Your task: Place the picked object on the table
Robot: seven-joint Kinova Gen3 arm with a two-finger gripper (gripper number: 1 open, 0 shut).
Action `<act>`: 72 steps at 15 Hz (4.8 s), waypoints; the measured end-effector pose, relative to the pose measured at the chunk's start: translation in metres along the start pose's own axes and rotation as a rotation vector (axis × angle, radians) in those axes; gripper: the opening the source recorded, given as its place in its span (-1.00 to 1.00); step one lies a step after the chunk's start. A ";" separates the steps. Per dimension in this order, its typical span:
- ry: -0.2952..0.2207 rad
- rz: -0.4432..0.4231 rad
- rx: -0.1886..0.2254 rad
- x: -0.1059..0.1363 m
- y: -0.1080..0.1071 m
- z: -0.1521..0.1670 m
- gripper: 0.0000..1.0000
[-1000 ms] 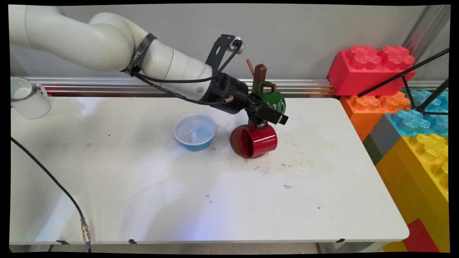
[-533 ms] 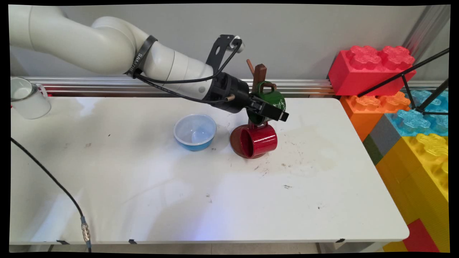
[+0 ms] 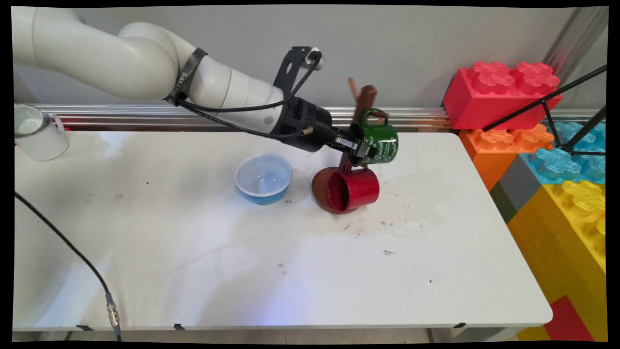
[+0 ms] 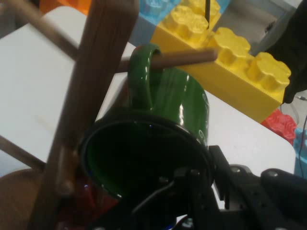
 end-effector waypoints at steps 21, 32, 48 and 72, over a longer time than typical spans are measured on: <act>-0.001 -0.055 -0.043 0.001 0.022 -0.017 -1.00; -0.009 -0.076 -0.109 0.004 0.052 -0.025 -1.00; -0.232 0.192 -0.024 0.010 0.072 -0.043 -1.00; -0.654 0.569 0.132 -0.027 0.115 0.062 -1.00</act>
